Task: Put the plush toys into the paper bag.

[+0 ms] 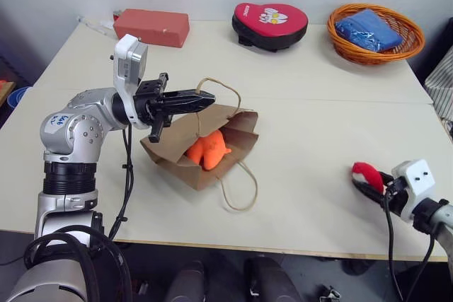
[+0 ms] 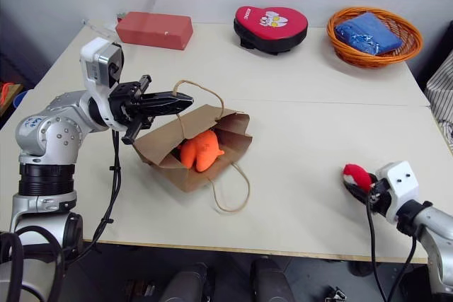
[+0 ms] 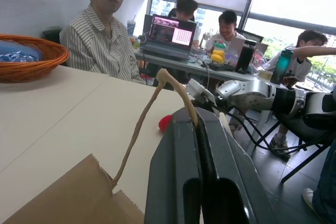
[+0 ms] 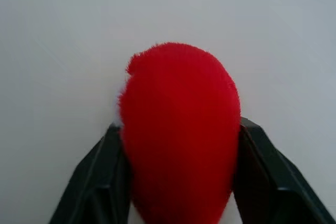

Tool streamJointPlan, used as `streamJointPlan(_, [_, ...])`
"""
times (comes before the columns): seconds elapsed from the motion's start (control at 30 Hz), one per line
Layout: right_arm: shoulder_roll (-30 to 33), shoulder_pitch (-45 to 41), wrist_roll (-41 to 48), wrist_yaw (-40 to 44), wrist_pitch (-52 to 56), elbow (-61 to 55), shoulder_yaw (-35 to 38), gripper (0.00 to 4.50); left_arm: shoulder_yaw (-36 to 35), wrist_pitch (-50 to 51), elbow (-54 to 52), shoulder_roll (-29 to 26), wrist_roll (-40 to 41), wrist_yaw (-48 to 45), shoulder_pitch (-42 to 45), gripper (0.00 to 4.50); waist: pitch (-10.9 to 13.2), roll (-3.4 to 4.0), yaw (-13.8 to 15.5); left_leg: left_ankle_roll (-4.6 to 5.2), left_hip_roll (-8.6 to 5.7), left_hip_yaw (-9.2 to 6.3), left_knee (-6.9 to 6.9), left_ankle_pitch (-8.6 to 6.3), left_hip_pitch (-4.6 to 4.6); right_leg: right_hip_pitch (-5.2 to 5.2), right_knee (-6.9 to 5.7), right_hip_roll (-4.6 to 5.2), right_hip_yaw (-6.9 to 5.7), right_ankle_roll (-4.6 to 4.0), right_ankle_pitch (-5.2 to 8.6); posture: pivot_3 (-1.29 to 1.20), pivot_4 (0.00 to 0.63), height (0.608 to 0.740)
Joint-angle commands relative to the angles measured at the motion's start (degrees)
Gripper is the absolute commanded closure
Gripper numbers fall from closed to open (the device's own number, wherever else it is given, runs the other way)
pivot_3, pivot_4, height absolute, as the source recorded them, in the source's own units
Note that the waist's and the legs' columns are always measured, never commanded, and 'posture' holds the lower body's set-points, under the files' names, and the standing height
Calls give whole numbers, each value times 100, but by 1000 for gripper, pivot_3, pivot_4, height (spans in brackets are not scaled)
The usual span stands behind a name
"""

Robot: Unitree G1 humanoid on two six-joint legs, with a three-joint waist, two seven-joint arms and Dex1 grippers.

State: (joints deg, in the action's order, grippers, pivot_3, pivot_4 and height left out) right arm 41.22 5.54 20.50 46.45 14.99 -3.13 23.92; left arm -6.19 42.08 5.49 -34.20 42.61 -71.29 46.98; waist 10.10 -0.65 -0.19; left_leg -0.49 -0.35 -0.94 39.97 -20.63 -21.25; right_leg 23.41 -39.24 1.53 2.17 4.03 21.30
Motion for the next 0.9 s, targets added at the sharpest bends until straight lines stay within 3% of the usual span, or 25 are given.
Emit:
streamJointPlan(0.03, [-46, -93, 664, 576, -357, -644, 125, 3390, -104, -9, -142, -67, 105, -9, 155, 4500, 0, 0, -11, 0, 0, 0, -1, 0, 1, 1, -2, -1, 0, 0, 0, 0, 150, 740])
streamJointPlan(0.13, [63, -485, 1349, 697, 355, -1615, -326, 4093, -100, -2, -117, -68, 96, -12, 172, 4500, 0, 0, -57, -1, 2, 0, 0, 0, 1, 4, -10, -3, 1, 0, 0, 0, 150, 740])
streamJointPlan(0.23, [-178, -1427, 1699, 235, 1223, -2386, -1280, 4172, -80, 18, -100, -66, 92, -11, 194, 4500, 1, -1, -138, -2, 2, -2, 9, 1, 3, 3, -20, 0, 1, 0, 0, 0, 150, 740])
streamJointPlan(0.37, [-741, -2368, 1295, -460, 1779, -2525, -2369, 4172, -65, 30, -68, -53, 85, -2, 230, 4500, 0, -3, -141, -10, 4, -15, 3, 5, 1, 12, -22, 0, -10, 0, 0, 0, 150, 740])
streamJointPlan(0.57, [-1794, -3541, 142, -1054, 1756, -1422, -3843, 4172, -22, 23, -57, 44, 97, 15, 260, 4500, 0, -3, -144, -9, 0, -16, 9, 5, -23, 23, -23, 7, -13, 0, 0, 0, 150, 740])
streamJointPlan(0.9, [-2895, -4845, -662, -1108, 1454, 357, -4350, 4172, -9, -37, -88, 179, 92, 59, 209, 4500, 0, -3, -235, -11, 1, -16, 7, 6, -23, 31, -30, 6, -23, 0, 0, 0, 150, 740])
